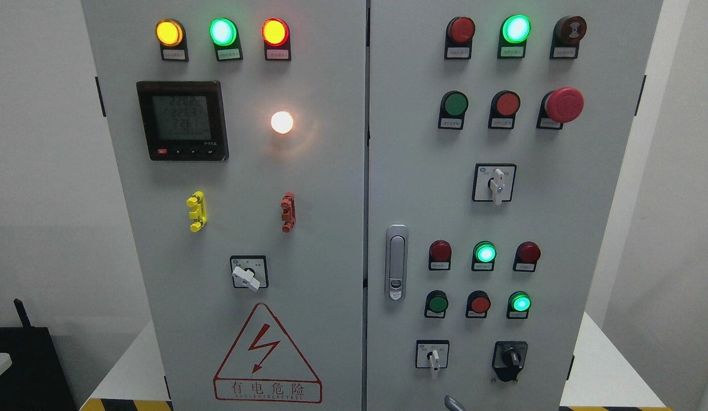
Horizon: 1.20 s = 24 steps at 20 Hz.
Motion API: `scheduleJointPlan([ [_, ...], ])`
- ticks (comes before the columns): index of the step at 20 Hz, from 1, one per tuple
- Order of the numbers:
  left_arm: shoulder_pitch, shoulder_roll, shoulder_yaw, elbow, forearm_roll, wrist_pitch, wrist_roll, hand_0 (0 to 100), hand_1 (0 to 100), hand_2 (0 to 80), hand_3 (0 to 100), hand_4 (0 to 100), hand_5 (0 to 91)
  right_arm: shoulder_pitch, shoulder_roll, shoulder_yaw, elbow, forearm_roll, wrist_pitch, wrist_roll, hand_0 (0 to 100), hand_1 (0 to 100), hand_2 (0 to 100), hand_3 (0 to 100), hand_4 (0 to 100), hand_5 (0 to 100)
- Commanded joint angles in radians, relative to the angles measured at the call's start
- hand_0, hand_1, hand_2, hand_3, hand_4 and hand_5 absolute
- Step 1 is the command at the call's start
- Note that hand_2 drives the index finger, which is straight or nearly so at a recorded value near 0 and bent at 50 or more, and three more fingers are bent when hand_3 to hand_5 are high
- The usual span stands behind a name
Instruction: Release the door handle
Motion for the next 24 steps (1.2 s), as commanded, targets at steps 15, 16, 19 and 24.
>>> scheduleJointPlan([
  [15,0.0,0.0,0.0,-0.009,-0.028,-0.001,0.001,12,39,0.0,0,0,0.0,0.001,0.007,-0.006,-0.02,0.002,0.014,0.005,41,1,0,0,1,2],
  [16,0.0,0.0,0.0,-0.009,-0.028,-0.001,0.001,12,39,0.0,0,0,0.0,0.002,0.016,-0.008,-0.02,0.004,0.014,0.005,42,1,0,0,5,11],
  [19,0.0,0.0,0.0,-0.009,-0.028,-0.001,0.001,12,39,0.0,0,0,0.0,0.002,0.025,-0.014,-0.02,0.01,0.02,0.005,43,4,0,3,11,17],
  [24,0.0,0.0,0.0,-0.009,-0.028,-0.001,0.001,12,39,0.0,0,0,0.0,0.001,0.025,-0.014,-0.026,0.033,0.017,0.0,45,6,0,5,14,19],
])
